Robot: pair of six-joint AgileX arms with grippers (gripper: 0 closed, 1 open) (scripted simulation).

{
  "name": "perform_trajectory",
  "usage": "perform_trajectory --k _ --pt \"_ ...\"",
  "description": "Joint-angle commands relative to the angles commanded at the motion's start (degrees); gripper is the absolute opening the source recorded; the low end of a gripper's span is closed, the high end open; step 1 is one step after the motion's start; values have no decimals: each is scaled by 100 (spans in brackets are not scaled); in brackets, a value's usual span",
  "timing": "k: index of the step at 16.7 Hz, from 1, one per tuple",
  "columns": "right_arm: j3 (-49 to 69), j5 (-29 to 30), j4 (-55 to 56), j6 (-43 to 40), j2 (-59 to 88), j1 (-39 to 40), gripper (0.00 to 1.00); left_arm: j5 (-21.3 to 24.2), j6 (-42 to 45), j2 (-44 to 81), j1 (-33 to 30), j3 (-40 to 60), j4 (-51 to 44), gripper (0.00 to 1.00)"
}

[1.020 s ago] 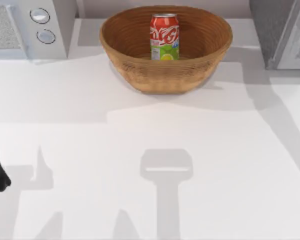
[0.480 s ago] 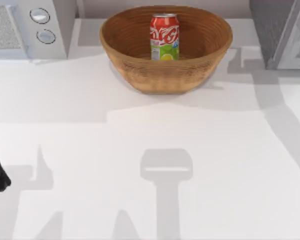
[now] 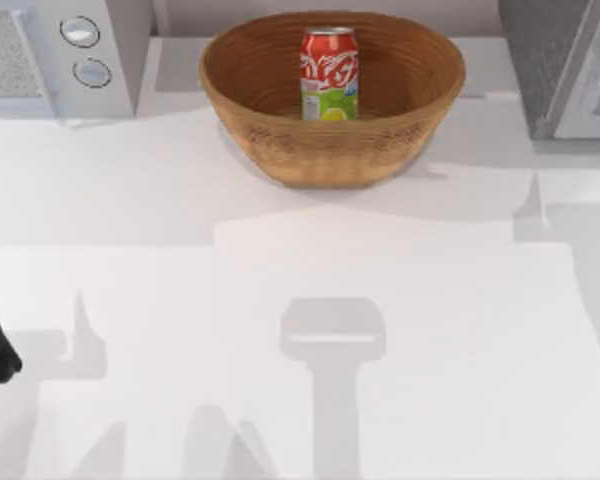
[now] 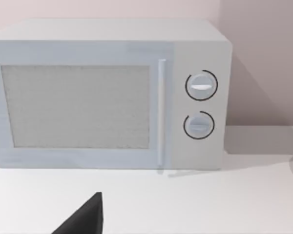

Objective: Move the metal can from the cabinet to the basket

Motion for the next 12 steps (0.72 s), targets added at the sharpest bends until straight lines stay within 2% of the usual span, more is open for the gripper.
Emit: perform_trajectory --k 7,12 --pt "-3756 -783 790 -6 -2817 -695 100 0 0 0 0 0 0 100" --pt "-5187 -1138 1151 -9 -4057 -996 100 0 0 0 0 0 0 100"
